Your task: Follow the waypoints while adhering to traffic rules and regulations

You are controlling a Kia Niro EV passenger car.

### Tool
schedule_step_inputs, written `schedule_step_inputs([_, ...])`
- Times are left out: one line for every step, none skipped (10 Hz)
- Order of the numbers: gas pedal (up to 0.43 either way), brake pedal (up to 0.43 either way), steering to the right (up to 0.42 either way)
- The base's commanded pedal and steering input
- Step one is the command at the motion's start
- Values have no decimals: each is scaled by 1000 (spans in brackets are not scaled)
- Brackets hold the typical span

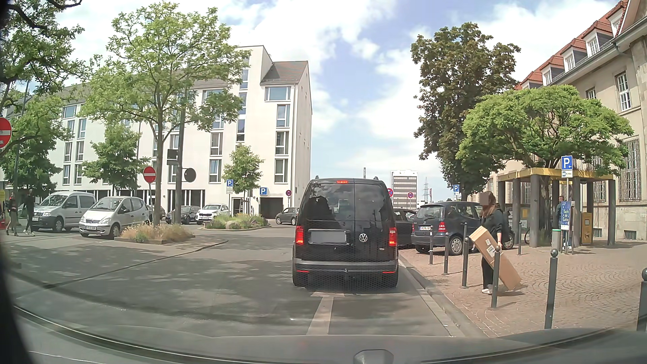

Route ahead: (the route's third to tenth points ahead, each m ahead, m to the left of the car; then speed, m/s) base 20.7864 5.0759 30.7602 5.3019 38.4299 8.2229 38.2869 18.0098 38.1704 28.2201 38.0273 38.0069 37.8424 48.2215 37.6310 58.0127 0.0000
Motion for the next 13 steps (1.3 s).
schedule_step_inputs([0, 226, -67])
schedule_step_inputs([0, 226, -67])
schedule_step_inputs([0, 226, -67])
schedule_step_inputs([0, 226, -66])
schedule_step_inputs([0, 226, -67])
schedule_step_inputs([0, 226, -67])
schedule_step_inputs([0, 226, -66])
schedule_step_inputs([0, 226, -66])
schedule_step_inputs([0, 226, -67])
schedule_step_inputs([0, 226, -67])
schedule_step_inputs([0, 226, -67])
schedule_step_inputs([0, 226, -67])
schedule_step_inputs([0, 226, -66])
